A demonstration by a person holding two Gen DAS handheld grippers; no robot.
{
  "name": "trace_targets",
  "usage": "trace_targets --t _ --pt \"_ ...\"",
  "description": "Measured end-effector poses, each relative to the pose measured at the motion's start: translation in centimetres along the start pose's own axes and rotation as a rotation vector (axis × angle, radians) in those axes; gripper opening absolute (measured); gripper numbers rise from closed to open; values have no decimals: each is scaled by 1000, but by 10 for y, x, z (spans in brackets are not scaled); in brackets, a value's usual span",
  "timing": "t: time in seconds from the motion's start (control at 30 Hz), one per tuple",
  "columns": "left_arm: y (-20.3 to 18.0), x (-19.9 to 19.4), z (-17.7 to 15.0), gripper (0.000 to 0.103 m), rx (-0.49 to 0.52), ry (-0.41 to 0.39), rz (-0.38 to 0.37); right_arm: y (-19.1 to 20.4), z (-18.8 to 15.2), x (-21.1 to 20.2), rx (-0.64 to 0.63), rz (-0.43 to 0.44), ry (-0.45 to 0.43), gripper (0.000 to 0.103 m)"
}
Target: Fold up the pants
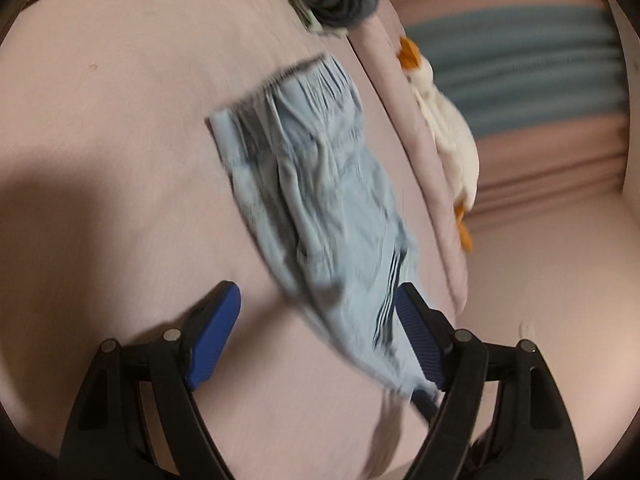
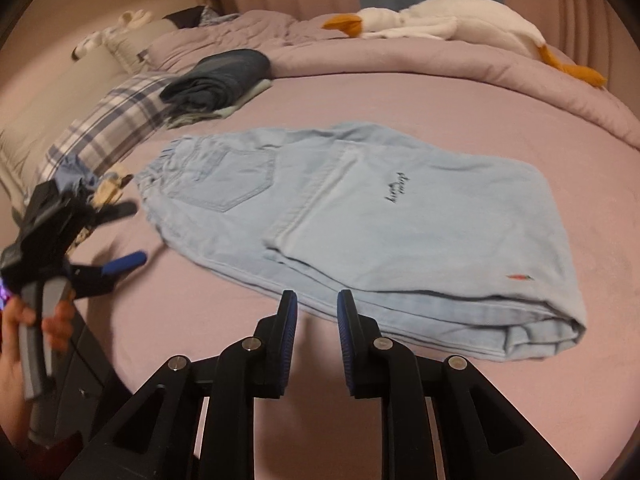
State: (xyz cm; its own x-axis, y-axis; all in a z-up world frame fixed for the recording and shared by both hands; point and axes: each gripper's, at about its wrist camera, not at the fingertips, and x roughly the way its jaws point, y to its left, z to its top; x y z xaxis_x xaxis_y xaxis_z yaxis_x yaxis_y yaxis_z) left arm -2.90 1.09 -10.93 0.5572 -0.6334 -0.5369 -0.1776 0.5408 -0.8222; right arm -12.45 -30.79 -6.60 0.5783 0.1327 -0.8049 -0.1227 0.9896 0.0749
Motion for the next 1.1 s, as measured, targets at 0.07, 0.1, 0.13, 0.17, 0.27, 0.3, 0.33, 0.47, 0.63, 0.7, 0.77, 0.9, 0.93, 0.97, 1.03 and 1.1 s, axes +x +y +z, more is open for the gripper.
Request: trace_targets --t 0.07,0.1,0.13,0.17,0.27,0.3,0.33,0.47,0.63,0.7,0.77,0.9,0.93,0.97,1.03,1.1 --pt "0 6 10 80 -40 -37 -15 5 2 0 -18 0 -2 20" --pt "0 8 16 80 -60 -49 -24 6 3 0 -22 4 -3 20" --pt "-1 11 23 81 -73 -56 -32 8 4 0 -25 7 -5 20" --pt "-2 15 28 81 -91 -56 -38 9 5 1 -25 9 -6 20" --pt "-5 19 39 81 -111 -59 -46 12 7 4 -32 9 -4 20" --pt "-5 20 42 81 -113 -67 -47 14 7 5 -36 7 -3 20" --pt "-5 22 46 81 -122 -67 -52 15 8 8 -40 7 1 20" --pt "-6 24 49 64 -97 -37 -8 21 14 17 -50 3 17 20" --pt "-5 25 42 41 58 -19 95 29 38 35 -38 26 24 20" --pt "-4 26 42 36 101 -14 111 31 46 44 -12 27 26 20" --pt "-6 27 41 35 155 -8 137 32 56 53 33 47 28 20" --pt "-10 29 38 33 226 1 178 37 73 70 67 58 31 20" --pt "-10 30 38 32 243 4 186 39 78 74 67 53 31 20" --pt "-11 30 38 32 262 5 194 41 81 77 65 52 31 20" --pt "-12 33 37 31 288 6 204 45 87 82 60 43 32 21" --pt "-13 34 37 31 311 5 212 48 93 89 49 26 40 21"
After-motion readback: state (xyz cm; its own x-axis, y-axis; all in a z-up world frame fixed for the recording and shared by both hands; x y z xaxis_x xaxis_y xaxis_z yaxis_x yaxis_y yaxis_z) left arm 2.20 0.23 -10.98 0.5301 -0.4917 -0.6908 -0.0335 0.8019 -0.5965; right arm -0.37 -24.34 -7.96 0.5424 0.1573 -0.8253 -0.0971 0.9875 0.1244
